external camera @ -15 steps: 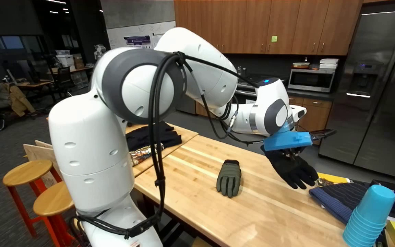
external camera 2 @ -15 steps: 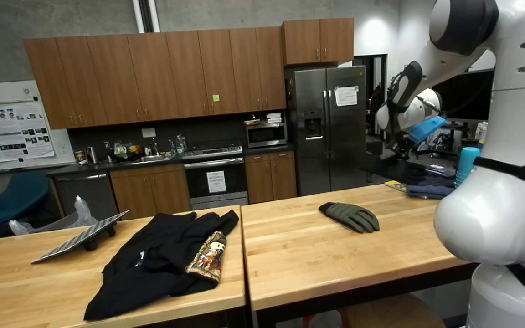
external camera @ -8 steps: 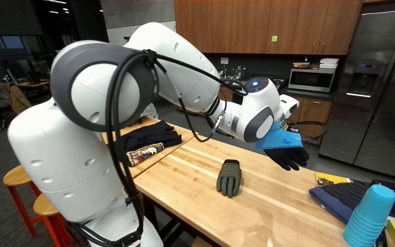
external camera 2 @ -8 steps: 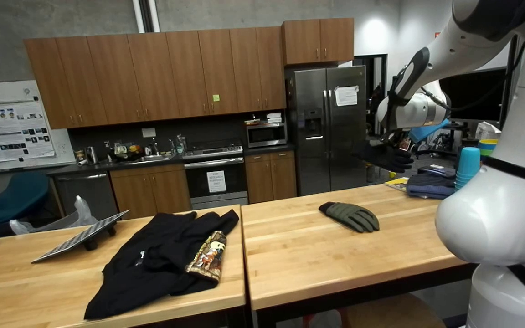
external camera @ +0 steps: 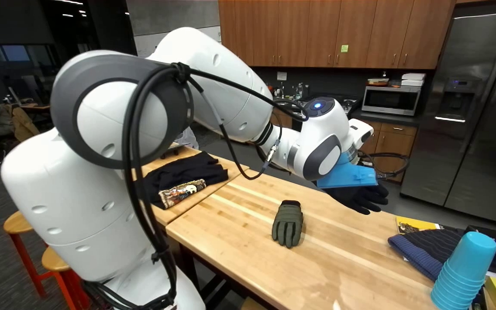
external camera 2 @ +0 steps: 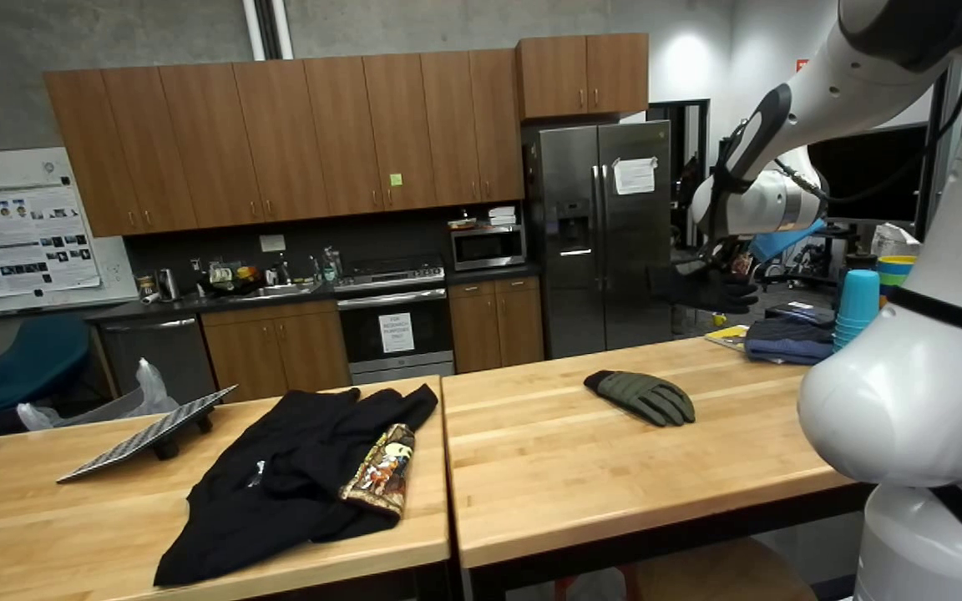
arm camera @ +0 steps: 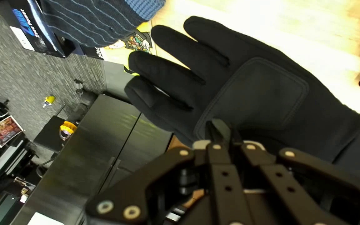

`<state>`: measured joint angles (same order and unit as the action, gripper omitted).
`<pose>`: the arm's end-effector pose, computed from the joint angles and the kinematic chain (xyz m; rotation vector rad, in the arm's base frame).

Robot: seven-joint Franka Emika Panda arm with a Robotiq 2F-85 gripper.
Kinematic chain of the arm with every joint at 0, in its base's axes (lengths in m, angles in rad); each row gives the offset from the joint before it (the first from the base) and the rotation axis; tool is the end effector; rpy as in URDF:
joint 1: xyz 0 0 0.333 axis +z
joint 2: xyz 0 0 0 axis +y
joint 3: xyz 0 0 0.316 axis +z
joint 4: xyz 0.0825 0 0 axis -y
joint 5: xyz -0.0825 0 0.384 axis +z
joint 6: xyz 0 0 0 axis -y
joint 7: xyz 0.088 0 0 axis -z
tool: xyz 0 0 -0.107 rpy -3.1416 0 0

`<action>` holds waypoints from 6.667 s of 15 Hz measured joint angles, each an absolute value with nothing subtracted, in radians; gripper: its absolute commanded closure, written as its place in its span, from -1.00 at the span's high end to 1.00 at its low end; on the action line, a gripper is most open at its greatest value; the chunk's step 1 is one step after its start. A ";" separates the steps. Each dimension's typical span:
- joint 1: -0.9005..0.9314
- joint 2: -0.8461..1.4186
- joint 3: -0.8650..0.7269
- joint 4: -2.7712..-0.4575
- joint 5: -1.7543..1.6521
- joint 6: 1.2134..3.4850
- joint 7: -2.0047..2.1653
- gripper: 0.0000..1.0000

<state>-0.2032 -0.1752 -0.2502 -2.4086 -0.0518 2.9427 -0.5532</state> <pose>0.4644 -0.2266 0.4607 2.6754 0.1804 0.8736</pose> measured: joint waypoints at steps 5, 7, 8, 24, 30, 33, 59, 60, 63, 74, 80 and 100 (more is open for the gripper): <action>-0.220 -0.147 -0.240 -2.409 -0.142 2.974 -0.438 -0.97; -0.276 -0.126 -0.211 -2.411 -0.275 3.042 -0.314 -0.97; -0.317 -0.116 -0.193 -2.411 -0.360 3.080 -0.234 -0.97; -0.174 -0.111 -0.162 -2.635 -0.340 3.178 -0.074 -0.97; 0.081 -0.203 -0.369 -2.678 -0.141 3.172 -0.253 -0.97; 0.140 -0.293 -0.487 -2.683 -0.134 3.142 -0.327 -0.97; 0.427 -0.557 -0.789 -2.646 -0.096 2.983 -0.721 -0.97; 0.450 -0.529 -0.790 -2.628 -0.081 3.001 -0.721 -0.97; 0.535 -0.451 -0.811 -2.570 -0.048 3.045 -0.717 -0.97; 0.740 -0.409 -0.934 -2.502 -0.036 3.076 -0.718 -0.52; 0.740 -0.409 -0.934 -2.502 -0.036 3.076 -0.718 -0.37; 0.807 -0.411 -0.976 -2.508 0.049 3.157 -0.646 0.89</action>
